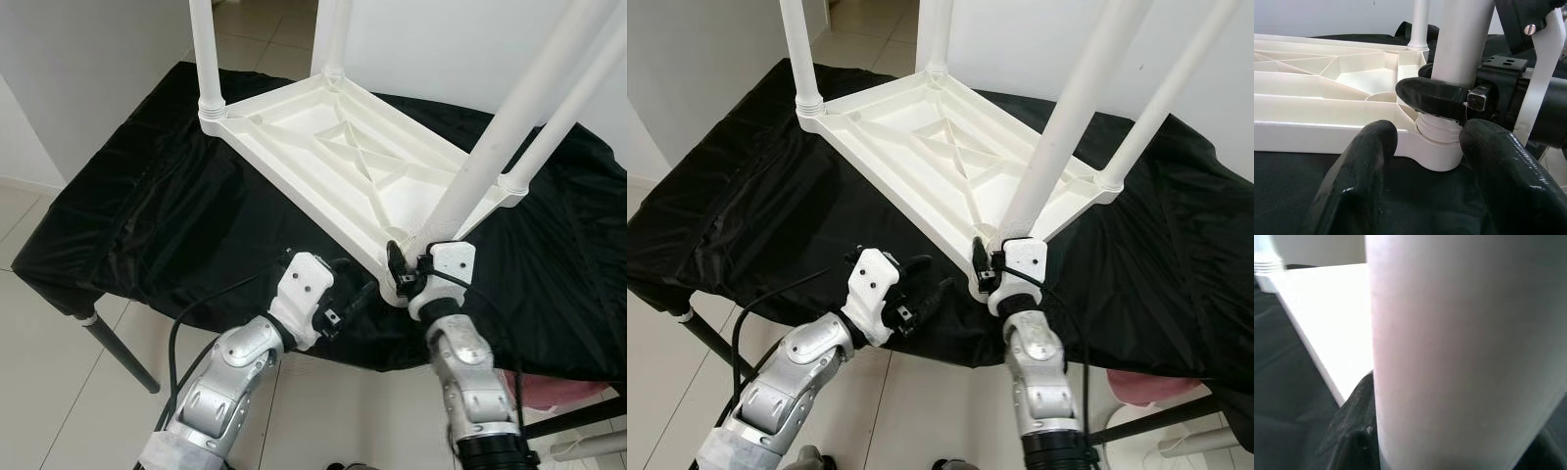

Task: Building children table

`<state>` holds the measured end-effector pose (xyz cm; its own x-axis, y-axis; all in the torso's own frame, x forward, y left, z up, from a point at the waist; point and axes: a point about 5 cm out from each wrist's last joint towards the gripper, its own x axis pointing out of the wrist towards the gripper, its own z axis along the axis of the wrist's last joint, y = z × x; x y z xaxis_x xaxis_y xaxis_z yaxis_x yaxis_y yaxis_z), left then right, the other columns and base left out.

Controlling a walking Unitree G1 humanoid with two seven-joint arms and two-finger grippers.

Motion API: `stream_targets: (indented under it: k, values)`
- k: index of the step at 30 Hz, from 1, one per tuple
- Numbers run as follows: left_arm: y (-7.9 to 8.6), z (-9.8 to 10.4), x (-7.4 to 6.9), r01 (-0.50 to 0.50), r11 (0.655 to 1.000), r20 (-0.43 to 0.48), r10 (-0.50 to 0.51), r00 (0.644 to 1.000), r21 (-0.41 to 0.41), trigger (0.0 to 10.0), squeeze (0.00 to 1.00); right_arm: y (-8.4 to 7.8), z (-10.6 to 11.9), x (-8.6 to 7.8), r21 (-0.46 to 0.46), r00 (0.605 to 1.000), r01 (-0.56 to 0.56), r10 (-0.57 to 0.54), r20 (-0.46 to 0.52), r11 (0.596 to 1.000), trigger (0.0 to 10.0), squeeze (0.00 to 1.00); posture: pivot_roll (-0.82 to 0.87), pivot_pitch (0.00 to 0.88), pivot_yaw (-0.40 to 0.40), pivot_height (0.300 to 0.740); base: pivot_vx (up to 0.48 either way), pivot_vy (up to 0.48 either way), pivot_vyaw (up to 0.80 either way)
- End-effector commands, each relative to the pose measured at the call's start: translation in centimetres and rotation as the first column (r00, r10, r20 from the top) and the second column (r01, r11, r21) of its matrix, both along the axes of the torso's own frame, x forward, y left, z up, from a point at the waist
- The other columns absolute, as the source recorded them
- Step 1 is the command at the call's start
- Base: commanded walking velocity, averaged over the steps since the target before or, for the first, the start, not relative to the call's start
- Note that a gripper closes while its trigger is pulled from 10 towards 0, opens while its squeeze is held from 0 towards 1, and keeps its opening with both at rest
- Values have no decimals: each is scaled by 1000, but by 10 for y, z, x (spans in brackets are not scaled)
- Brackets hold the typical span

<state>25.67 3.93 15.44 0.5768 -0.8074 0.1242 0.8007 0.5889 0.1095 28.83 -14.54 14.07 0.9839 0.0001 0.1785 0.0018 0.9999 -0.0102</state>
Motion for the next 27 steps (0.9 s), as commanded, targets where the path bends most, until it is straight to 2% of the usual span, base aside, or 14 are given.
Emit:
stream_targets:
  k: [1,3,4,7,11,21,22,24,25,27]
  values:
    - [-2,-2,-1,19,1000,-8,-19,1000,16,10000,0,-8,-13,-3,-36,995,79,-82,-64,996,10000,0,35,121,-62,740,0,0,0]
    - [-2,-2,-1,19,1000,-8,-19,1000,17,10000,0,-7,-13,-3,-34,993,97,-99,-65,995,10000,0,35,121,-62,740,0,0,0]
    - [-2,-3,-2,16,1000,-8,-16,1000,20,10000,0,-2,-13,-2,-21,983,166,-167,-74,986,10000,0,43,123,-68,740,0,0,0]
    - [-2,-5,-4,12,1000,-11,-12,1000,20,10000,0,6,-11,1,10,974,213,-211,-82,977,10000,0,42,122,-69,740,0,0,0]
    - [-4,-6,-5,14,1000,-11,-14,1000,23,10000,0,8,-10,-2,34,978,196,-193,-74,980,10000,0,42,122,-75,740,0,0,0]
    - [-5,-5,-4,14,1000,-6,-14,1000,22,10000,0,9,-10,-2,17,980,192,-190,-65,981,10000,0,38,113,-83,740,0,0,0]
    - [-5,-5,-5,16,1000,-6,-15,1000,21,10000,0,8,-9,-2,20,982,180,-179,-59,983,10000,533,37,110,-85,740,0,0,0]
    - [-5,-6,-5,16,1000,-6,-16,1000,21,10000,0,7,-9,-2,22,984,173,-171,-55,985,10000,533,37,110,-85,740,0,0,0]
    - [-6,-6,-5,17,1000,-6,-17,1000,20,10000,0,7,-8,-3,28,988,147,-145,-52,989,10000,1000,37,107,-84,740,0,0,0]
    - [-6,-6,-5,18,1000,-6,-18,1000,20,10000,0,7,-8,-3,30,992,121,-120,-48,992,10000,1000,35,104,-84,740,0,0,0]
